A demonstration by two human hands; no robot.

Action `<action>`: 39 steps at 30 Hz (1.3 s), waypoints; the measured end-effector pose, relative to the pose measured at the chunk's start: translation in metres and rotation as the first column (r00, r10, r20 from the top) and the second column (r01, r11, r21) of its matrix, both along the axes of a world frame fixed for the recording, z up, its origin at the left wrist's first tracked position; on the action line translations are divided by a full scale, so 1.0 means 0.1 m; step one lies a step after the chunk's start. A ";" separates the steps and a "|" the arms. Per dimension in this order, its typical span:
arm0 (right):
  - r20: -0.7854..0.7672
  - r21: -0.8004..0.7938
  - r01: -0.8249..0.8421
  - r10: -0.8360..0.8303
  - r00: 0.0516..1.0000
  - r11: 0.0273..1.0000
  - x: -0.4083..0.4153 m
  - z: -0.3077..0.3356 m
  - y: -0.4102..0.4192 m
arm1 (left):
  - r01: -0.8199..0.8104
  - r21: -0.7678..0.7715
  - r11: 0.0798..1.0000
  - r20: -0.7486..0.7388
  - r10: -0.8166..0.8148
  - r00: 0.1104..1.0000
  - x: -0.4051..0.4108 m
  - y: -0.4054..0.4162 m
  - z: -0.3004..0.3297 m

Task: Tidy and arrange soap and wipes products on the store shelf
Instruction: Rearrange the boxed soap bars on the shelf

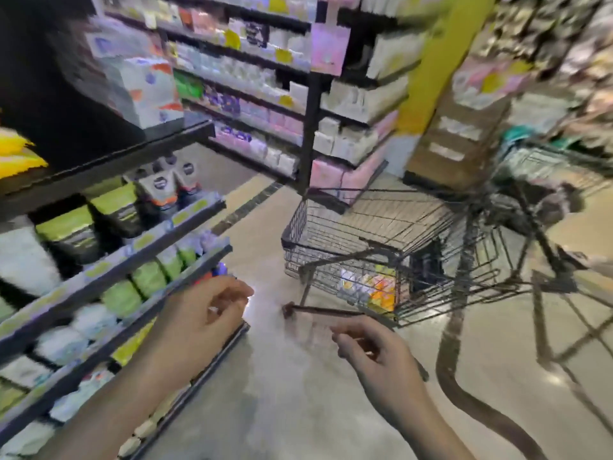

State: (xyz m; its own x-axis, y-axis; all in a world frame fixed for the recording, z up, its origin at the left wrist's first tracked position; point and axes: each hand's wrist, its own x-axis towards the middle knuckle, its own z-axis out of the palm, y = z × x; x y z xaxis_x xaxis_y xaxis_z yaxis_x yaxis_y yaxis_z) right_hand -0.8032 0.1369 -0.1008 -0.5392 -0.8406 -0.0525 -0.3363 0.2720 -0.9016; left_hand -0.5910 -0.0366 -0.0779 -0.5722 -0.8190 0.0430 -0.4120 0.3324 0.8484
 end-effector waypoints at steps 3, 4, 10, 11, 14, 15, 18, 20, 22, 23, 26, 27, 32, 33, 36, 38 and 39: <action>0.023 0.041 0.077 -0.078 0.997 0.996 -0.41 -0.14 -0.11 | 0.050 0.012 0.999 0.035 -0.051 0.998 -0.56 -0.22 -0.11; 0.026 0.057 0.089 -0.091 0.996 0.994 -0.55 -0.18 -0.17 | 0.072 0.016 0.997 0.042 -0.072 0.996 -0.74 -0.31 -0.15; 0.009 0.131 0.163 -0.166 0.986 0.978 -1.46 -0.42 -0.66 | 0.172 0.038 0.984 0.050 -0.174 0.983 -1.91 -1.09 -0.46; 0.006 0.149 0.186 -0.189 0.982 0.971 -1.63 -0.45 -0.73 | 0.185 0.053 0.981 0.053 -0.188 0.981 -2.12 -1.22 -0.51; 0.016 0.205 0.257 -0.265 0.964 0.945 -2.13 -0.54 -0.91 | 0.226 0.121 0.967 0.074 -0.236 0.969 -2.73 -1.60 -0.68; 0.016 0.228 0.275 -0.286 0.958 0.934 -2.30 -0.59 -0.97 | 0.241 0.144 0.960 0.092 -0.255 0.963 -2.92 -1.72 -0.74; 0.028 0.281 0.312 -0.333 0.943 0.908 -2.84 -0.77 -1.15 | 0.250 0.211 0.945 0.139 -0.282 0.949 -3.48 -2.05 -0.95; 0.041 0.318 0.313 -0.342 0.939 0.895 -3.19 -0.93 -1.29 | 0.246 0.258 0.934 0.187 -0.298 0.936 -3.82 -2.23 -1.12; 0.061 0.353 0.307 -0.349 0.935 0.884 -3.56 -1.12 -1.46 | 0.242 0.295 0.924 0.246 -0.318 0.916 -4.15 -2.38 -1.33; 0.078 0.370 0.303 -0.354 0.932 0.878 -3.74 -1.23 -1.55 | 0.233 0.318 0.919 0.268 -0.322 0.908 -4.30 -2.44 -1.44; 0.123 0.414 0.275 -0.352 0.928 0.868 -4.27 -1.59 -1.86 | 0.188 0.368 0.911 0.343 -0.320 0.883 -4.72 -2.56 -1.79; 0.133 0.437 0.253 -0.340 0.931 0.863 -4.41 -1.72 -1.96 | 0.169 0.382 0.909 0.371 -0.318 0.873 -4.85 -2.57 -1.90; 0.177 0.578 0.104 -0.249 0.952 0.809 -4.83 -2.27 -2.30 | 0.052 0.438 0.897 0.494 -0.288 0.820 -5.27 -2.55 -2.31; 0.184 0.594 0.077 -0.228 0.956 0.801 -4.87 -2.32 -2.34 | 0.029 0.436 0.900 0.507 -0.273 0.817 -5.29 -2.53 -2.36; 0.204 0.619 0.019 -0.185 0.961 0.785 -4.96 -2.40 -2.41 | 0.015 0.439 0.898 0.548 -0.281 0.788 -5.32 -2.44 -2.42; 0.215 0.627 -0.001 -0.172 0.961 0.779 -5.03 -2.42 -2.47 | 0.024 0.467 0.884 0.555 -0.314 0.770 -5.32 -2.41 -2.44; 0.221 0.633 -0.010 -0.168 0.961 0.774 -5.06 -2.43 -2.49 | 0.032 0.476 0.879 0.566 -0.334 0.754 -5.32 -2.41 -2.45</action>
State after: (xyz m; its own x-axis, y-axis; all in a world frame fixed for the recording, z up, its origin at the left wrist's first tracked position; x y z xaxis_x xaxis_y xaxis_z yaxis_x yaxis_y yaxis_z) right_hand -1.3096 -0.1125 -0.3439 -0.4950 -0.5281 -0.6900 -0.0755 0.8172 -0.5713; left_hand -1.1234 -0.2771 -0.3228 -0.4852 -0.5431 -0.6852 -0.8571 0.1402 0.4958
